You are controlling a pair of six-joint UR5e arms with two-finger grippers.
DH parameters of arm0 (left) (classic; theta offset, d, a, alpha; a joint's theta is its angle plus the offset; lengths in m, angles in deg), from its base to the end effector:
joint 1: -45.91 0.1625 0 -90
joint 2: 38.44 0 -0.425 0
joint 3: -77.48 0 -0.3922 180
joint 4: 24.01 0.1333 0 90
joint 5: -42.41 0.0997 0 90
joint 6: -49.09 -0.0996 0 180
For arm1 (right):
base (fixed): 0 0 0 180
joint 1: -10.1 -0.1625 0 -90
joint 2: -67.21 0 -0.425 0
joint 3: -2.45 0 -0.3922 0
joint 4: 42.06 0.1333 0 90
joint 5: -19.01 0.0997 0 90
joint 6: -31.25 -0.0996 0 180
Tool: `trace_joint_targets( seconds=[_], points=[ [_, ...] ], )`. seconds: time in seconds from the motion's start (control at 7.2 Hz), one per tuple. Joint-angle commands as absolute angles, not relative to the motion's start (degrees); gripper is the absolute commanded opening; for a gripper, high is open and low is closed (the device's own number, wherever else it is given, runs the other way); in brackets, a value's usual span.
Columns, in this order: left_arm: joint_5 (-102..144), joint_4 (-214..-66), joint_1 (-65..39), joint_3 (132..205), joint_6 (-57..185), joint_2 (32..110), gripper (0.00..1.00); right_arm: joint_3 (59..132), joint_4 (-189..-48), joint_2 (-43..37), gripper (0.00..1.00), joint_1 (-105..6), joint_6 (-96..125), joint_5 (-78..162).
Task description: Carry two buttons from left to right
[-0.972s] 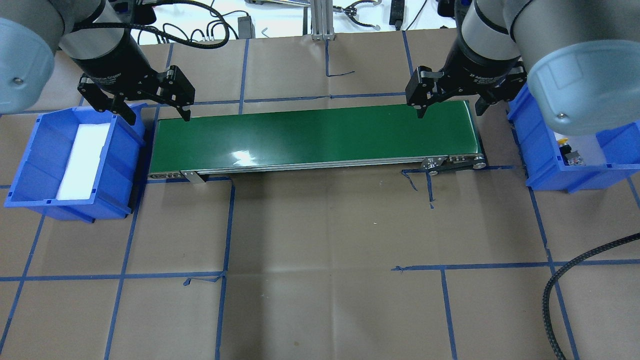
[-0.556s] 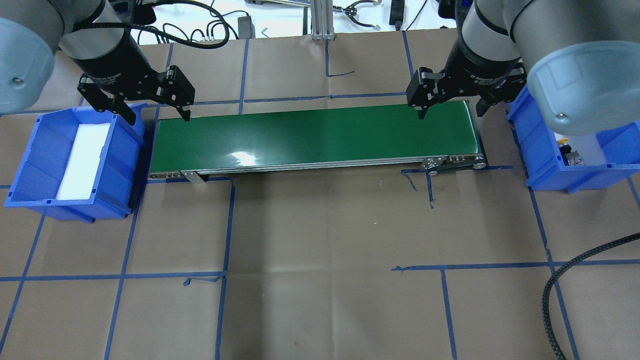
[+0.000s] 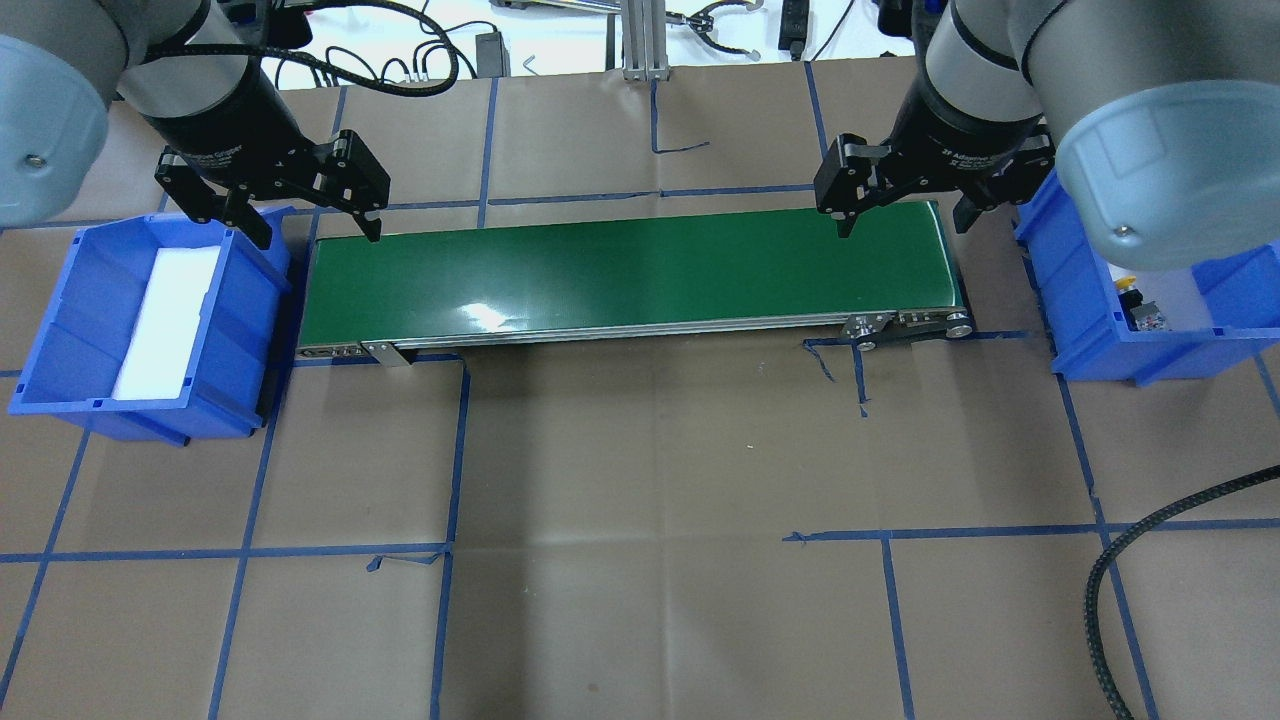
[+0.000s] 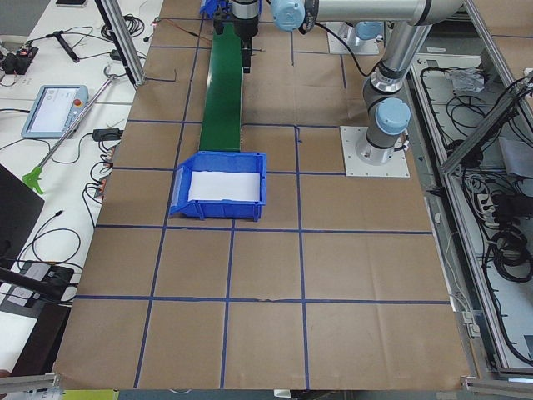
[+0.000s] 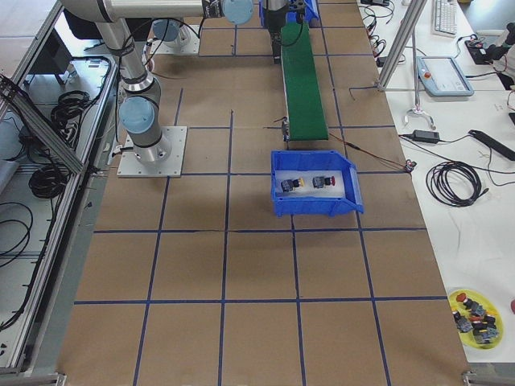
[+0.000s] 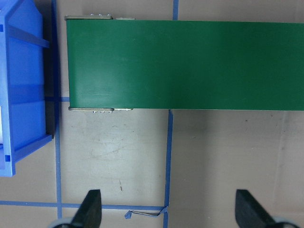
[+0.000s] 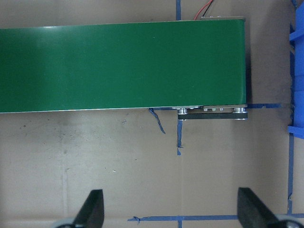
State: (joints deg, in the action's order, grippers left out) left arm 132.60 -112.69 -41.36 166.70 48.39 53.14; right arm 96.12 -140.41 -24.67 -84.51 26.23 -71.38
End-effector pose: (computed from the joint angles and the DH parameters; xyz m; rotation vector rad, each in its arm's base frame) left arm -0.1088 -0.5102 0.4832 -0.0556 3.1375 -0.0141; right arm 0.1715 -0.4763 0.4875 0.0118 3.1336 -0.1798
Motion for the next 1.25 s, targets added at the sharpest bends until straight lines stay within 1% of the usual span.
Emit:
trace_joint_targets(
  seconds=[0.0,1.11],
  points=[
    [132.59,-112.69,-41.36,166.69,48.39,53.14,1.0,96.06,-140.41,-24.55,1.0,-84.56,26.07,-70.99],
    [132.68,-112.78,-41.36,166.78,48.3,52.88,1.0,97.99,-141.2,-23.93,1.0,-84.12,26.68,-71.43]
  ],
)
